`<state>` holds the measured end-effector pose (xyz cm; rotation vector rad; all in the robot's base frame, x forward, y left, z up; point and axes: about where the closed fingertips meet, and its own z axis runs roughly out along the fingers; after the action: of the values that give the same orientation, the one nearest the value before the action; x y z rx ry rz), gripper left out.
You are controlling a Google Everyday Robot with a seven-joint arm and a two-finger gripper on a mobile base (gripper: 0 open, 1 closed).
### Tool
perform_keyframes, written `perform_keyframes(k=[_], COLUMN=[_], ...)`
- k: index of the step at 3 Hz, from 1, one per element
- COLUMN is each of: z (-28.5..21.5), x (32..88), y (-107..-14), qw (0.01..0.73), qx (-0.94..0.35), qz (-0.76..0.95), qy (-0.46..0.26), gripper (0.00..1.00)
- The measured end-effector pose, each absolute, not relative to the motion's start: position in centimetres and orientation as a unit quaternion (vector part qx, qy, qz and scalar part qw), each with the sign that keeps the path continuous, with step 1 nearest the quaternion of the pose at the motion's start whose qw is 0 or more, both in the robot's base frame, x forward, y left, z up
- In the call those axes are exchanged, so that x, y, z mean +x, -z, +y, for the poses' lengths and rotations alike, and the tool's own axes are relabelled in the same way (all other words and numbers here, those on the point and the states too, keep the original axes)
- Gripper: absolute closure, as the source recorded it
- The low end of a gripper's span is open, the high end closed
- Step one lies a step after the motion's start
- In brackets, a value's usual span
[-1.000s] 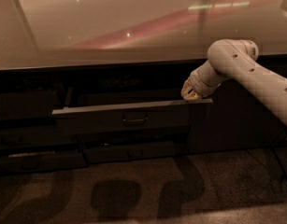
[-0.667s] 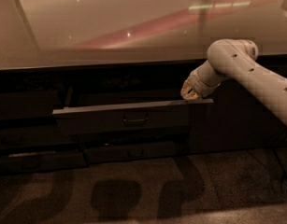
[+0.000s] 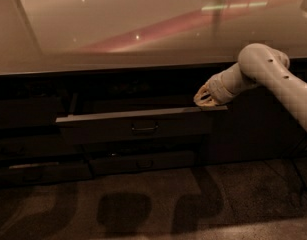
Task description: Open top drawer
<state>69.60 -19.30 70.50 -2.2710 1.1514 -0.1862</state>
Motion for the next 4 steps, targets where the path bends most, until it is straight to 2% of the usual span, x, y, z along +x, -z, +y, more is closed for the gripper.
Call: perform_keyframes(k=[4], z=[-22.8], x=[69.4], y=[-64.8], qw=[0.248], qx=[-0.841], qz=[0.481], qy=[0.026], gripper=[1.00])
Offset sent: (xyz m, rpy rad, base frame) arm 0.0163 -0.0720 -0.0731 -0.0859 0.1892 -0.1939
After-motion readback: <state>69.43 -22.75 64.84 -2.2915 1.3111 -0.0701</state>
